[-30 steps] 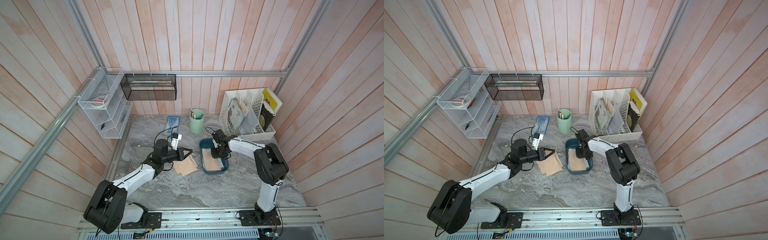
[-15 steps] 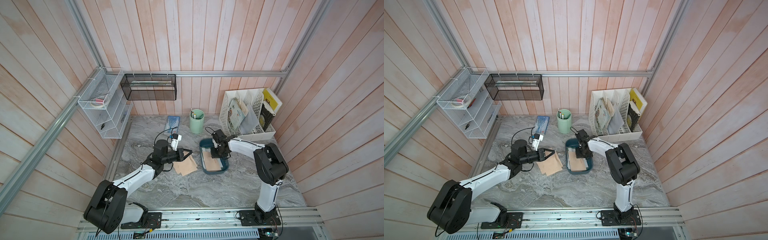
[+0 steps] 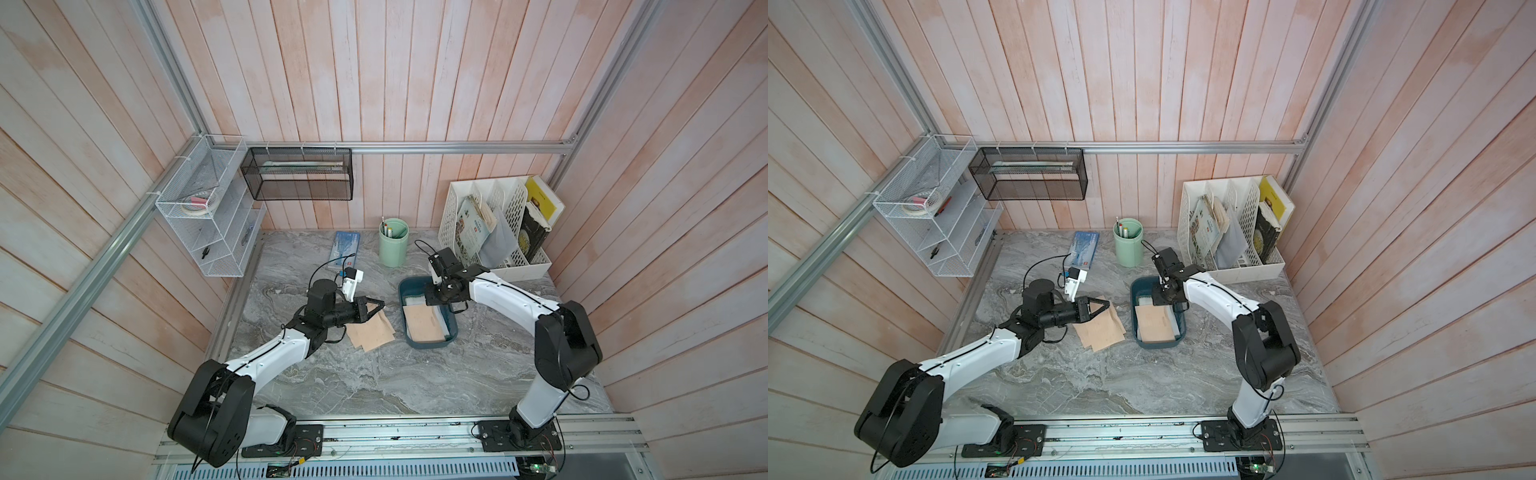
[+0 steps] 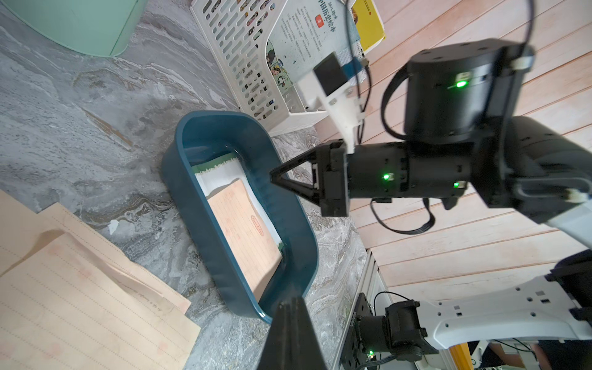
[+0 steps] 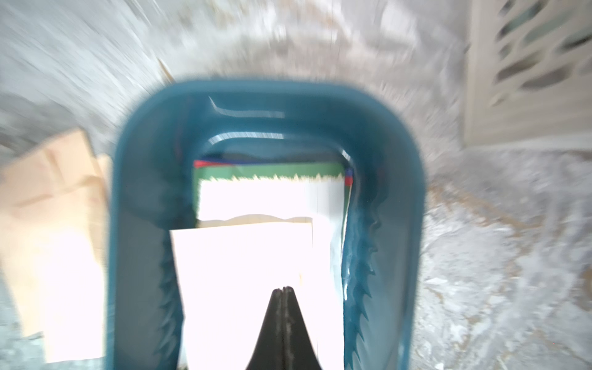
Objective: Take out the stationery paper from the storage box
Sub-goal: Pick up the stationery paper from the storage box.
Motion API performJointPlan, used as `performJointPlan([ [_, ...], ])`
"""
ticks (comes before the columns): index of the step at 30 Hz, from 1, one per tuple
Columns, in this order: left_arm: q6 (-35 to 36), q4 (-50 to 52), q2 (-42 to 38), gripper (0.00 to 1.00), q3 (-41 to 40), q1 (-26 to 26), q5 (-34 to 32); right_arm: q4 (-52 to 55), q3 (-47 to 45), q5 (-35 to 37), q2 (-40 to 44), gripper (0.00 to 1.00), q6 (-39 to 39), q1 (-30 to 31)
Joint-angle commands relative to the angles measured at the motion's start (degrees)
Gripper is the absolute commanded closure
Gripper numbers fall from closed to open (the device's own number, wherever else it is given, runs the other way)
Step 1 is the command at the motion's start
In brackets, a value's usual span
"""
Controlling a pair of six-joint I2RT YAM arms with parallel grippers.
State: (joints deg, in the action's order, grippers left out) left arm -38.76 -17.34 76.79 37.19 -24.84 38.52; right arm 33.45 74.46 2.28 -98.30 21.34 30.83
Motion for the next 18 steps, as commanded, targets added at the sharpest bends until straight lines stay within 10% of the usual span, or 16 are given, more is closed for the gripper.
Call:
performJointPlan([
  [1, 0.36, -0.65, 0.8, 1.0, 0.44, 0.23, -0.2, 2.01, 0.79, 1.82, 0.64, 1.0, 0.44, 0.37],
  [3, 0.18, -0.92, 0.91, 1.0, 0.43, 0.3, -0.07, 2.76, 1.32, 1.86, -0.47, 0.97, -0.39, 0.37],
  [7, -0.04, -1.16, 1.13, 1.0, 0.34, 0.3, 0.06, 2.53, 1.12, 1.96, -3.73, 0.54, -0.84, 0.37],
  [18, 0.08, -0.67, 0.73, 1.0, 0.04, 0.23, -0.11, -0.77, 2.86, -0.17, -10.73, 0.5, -3.39, -0.31],
])
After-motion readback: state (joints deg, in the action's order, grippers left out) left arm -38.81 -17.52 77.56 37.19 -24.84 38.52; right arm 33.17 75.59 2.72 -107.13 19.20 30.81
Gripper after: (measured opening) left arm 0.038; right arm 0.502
